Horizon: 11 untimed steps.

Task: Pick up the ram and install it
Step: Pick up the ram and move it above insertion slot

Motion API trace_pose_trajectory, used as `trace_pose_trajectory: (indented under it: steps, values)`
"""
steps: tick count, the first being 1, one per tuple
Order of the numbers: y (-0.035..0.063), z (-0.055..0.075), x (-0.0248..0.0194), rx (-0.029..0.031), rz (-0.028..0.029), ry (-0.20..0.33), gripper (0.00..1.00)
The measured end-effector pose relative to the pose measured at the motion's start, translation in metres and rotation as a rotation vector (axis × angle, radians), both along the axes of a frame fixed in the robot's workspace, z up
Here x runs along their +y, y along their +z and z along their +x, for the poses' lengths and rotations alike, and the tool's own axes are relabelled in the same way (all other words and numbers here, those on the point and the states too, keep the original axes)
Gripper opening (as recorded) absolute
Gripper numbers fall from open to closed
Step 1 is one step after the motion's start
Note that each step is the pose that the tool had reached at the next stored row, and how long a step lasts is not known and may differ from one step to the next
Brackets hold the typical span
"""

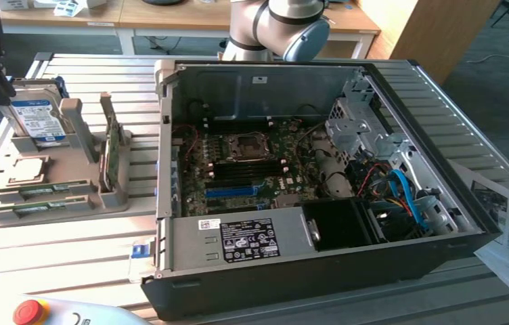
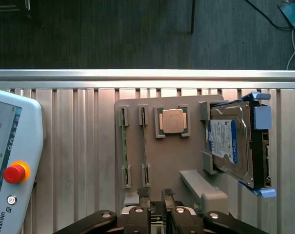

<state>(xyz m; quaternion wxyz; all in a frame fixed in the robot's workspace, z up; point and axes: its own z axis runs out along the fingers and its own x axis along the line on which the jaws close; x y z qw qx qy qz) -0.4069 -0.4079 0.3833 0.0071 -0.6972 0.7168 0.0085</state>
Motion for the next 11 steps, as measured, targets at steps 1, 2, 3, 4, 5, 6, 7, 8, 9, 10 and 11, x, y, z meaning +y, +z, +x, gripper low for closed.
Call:
trace_pose_trajectory:
  steps: [1,2,3,4,5,6,7,8,9,10,11]
  values:
    - [-0.0008,0.0,-0.0001,0.0,0.0,0.0,0.24]
    - [-0.0016,0.0,-0.0003,0.0,0.0,0.0,0.24]
    - [-0.0026,-0.0001,-0.0004,0.0,0.0,0.0,0.24]
    - [-0.0034,0.0,-0.0004,0.0001,-0.0001,0.0,0.24]
    - [-0.0042,0.0,-0.0005,0.0001,-0.0001,0.0,0.24]
    - [-0.0051,0.0,-0.0005,0.0001,-0.0001,0.0,0.24]
    - [-0.006,-0.0001,-0.0005,0.0001,-0.0001,0.0,0.24]
    - [-0.0068,0.0,-0.0006,0.0001,-0.0001,0.0,0.24]
    - [-0.0078,0.0,-0.0006,0.0001,-0.0001,0.0,0.24]
    - [-0.0087,0.0,-0.0006,0.0,-0.0001,0.0,0.24]
    - [-0.0096,0.0,-0.0006,0.0,0.0,0.0,0.24]
